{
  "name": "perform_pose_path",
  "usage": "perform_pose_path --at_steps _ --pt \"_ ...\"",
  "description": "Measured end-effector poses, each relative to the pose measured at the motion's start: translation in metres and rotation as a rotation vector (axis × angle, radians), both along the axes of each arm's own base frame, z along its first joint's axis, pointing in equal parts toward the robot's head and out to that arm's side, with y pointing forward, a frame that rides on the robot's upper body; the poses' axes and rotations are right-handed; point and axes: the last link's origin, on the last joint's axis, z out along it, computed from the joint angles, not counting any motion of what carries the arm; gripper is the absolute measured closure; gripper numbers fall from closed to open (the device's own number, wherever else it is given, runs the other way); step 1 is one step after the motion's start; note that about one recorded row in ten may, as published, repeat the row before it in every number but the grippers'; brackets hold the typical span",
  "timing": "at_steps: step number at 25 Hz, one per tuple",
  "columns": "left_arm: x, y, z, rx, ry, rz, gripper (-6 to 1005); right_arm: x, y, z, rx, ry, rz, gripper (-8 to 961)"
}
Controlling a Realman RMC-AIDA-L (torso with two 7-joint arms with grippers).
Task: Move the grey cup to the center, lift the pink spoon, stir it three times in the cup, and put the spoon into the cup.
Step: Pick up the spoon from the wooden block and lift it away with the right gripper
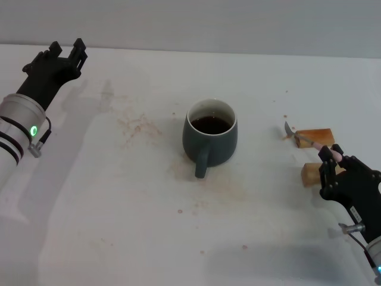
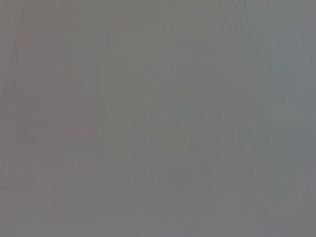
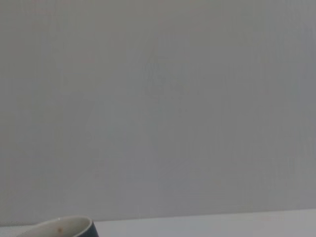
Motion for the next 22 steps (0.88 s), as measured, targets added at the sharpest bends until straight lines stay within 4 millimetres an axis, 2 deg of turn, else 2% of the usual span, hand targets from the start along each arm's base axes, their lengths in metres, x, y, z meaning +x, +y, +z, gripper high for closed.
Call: perform_pose_path --at_steps 22 --pt "0.0005 0.0024 0.0023 0.011 -0.004 0.005 450 -0.0033 0.0065 0.0003 -0.008 -0.008 0.022 853"
